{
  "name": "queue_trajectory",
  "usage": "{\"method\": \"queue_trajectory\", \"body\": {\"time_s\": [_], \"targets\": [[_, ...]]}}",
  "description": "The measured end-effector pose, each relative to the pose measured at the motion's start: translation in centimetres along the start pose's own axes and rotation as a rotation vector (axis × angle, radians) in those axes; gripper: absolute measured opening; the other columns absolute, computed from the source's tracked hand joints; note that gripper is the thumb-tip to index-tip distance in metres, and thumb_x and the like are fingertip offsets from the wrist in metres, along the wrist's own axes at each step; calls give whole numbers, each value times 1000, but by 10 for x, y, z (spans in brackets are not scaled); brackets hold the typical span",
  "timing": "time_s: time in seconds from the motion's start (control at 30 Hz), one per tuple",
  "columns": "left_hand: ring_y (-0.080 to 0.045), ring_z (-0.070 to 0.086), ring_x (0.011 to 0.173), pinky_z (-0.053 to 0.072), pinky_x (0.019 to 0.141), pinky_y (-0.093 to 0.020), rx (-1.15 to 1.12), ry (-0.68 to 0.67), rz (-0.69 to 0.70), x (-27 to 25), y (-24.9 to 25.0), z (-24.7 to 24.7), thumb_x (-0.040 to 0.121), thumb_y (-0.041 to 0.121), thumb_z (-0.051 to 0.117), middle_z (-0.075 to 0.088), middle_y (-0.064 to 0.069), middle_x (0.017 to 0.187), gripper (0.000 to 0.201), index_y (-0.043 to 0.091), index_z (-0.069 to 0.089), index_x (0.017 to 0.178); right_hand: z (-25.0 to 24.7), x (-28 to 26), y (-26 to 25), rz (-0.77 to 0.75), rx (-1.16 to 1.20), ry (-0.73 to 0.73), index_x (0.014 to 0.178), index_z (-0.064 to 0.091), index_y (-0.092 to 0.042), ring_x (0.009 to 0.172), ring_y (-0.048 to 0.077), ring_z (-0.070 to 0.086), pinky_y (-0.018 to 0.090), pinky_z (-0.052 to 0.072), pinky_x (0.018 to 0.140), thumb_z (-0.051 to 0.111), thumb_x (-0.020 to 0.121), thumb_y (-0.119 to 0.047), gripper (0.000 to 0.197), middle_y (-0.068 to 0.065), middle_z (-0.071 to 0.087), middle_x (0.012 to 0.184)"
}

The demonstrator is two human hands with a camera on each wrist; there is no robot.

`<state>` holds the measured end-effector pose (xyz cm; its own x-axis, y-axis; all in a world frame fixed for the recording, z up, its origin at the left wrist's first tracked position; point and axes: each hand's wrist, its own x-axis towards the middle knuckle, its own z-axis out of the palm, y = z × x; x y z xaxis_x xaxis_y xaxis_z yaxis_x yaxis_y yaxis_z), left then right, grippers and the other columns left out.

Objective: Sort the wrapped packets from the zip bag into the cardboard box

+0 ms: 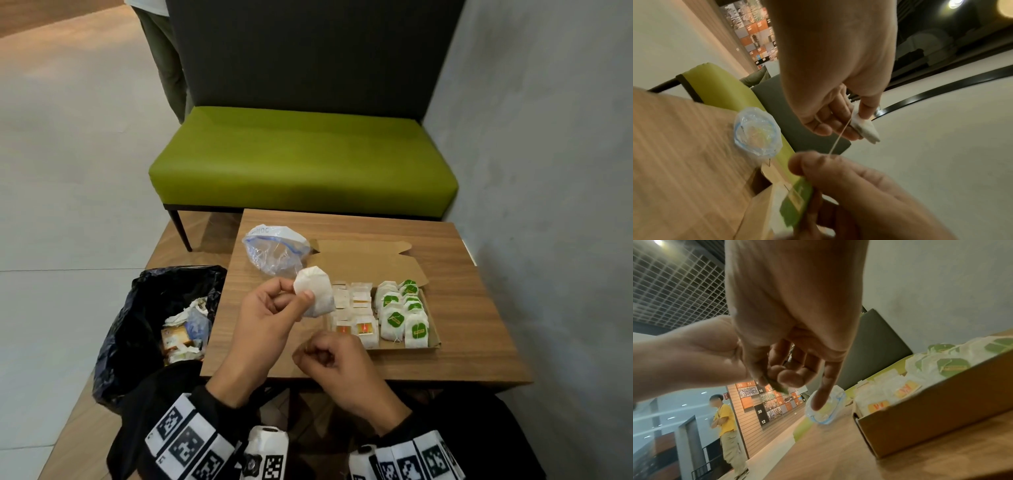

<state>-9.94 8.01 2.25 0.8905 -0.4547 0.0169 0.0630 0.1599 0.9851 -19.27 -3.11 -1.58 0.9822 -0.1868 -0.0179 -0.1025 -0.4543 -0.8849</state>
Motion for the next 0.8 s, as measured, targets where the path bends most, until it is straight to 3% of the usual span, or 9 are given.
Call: {"method": "queue_trajectory", "body": {"time_s": [0.07,0.17,0.3,0.43,0.53,0.63,0.73,0.8], "targets": [[1,54,52,47,62,-11,25,62,29,1,1,-2,90,1,63,60,5,50,5,-4,63,89,-3,-7,-1,-6,6,-33,92,77,-21,71,4,59,19,47,65,68,89,-24,10,-16,68,81],[0,54,53,46,60,-12,56,92,49,2,0,-4,90,5,65,63,4,53,9,-4,66,89,-6,-14,1,31,-11,-21,100,77,-24,67,4,57,15,46,63,66,90,-21,15,-25,66,76],[-12,66,63,51,63,-22,204,139,90,-2,-1,-5,87,15,72,72,-4,69,11,4,70,85,-16,-21,2,120,148,14,104,72,-32,66,5,57,26,54,70,70,85,-12,28,-8,64,74],[-14,68,67,52,62,-24,378,180,100,0,-8,-15,81,24,79,72,-2,71,14,13,70,79,-29,-38,-2,129,247,-61,107,70,-32,71,9,63,26,57,77,74,83,-7,35,-3,70,75],[-12,70,67,54,63,-22,320,157,65,-3,-8,-13,81,21,78,74,-3,73,14,9,71,84,-28,-41,0,183,169,-53,106,72,-30,70,4,61,23,56,75,76,83,-12,29,-6,69,76],[-3,64,58,49,58,-15,181,140,2,-10,-6,-6,85,16,74,72,-1,65,12,5,70,88,-24,-41,4,225,41,-45,102,76,-25,67,0,60,17,53,69,76,84,-18,20,-9,70,76],[-5,64,58,49,57,-16,84,124,-41,-16,-5,-2,85,15,73,73,-4,66,10,5,70,87,-22,-42,7,232,-11,30,90,77,-25,61,-3,59,14,47,59,75,86,-20,7,-13,68,66],[-7,68,62,50,57,-14,65,101,-53,-23,-4,0,86,14,71,74,-6,70,10,5,71,88,-23,-43,11,275,54,107,90,76,-23,54,1,59,16,47,56,72,88,-18,6,-6,68,62]]}}
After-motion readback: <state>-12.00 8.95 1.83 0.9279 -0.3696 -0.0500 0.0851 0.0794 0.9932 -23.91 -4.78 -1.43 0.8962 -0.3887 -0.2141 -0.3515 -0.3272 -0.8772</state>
